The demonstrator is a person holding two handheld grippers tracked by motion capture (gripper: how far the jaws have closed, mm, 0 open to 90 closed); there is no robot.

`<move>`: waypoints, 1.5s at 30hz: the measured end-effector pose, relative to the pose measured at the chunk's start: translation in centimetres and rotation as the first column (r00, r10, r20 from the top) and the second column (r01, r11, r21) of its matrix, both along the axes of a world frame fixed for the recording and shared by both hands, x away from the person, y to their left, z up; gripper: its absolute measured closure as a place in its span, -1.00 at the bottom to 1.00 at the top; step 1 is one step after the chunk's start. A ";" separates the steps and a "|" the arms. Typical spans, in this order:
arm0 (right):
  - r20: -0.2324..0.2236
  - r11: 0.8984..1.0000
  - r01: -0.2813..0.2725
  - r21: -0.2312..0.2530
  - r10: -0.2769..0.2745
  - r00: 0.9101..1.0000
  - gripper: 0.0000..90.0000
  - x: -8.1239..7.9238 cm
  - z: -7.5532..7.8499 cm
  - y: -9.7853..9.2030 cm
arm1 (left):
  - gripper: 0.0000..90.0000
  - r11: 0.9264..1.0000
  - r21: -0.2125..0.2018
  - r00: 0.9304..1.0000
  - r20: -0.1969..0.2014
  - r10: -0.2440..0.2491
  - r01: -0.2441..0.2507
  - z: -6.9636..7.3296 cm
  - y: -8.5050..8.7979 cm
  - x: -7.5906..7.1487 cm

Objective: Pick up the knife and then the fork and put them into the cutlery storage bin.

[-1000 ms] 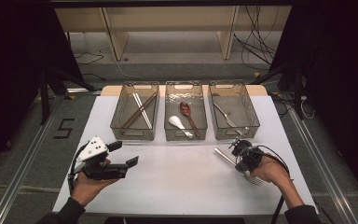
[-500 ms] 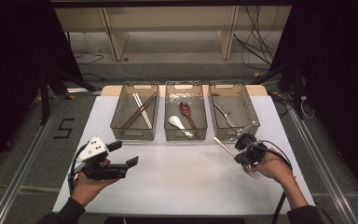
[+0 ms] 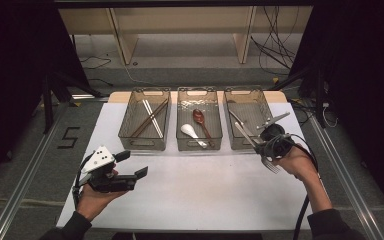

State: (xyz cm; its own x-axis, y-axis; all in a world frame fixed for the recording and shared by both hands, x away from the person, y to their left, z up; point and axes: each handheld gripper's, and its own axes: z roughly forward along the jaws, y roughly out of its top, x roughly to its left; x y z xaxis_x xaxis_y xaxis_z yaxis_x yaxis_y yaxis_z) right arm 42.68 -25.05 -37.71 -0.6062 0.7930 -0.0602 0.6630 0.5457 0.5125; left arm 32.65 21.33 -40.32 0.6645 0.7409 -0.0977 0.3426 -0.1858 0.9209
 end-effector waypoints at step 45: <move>0.118 0.962 0.246 0.115 -0.259 0.959 0.91 11.0 3.6 0.6 | -0.65 1.000 -0.020 1.000 0.005 0.000 0.000 0.0 0.2 0.0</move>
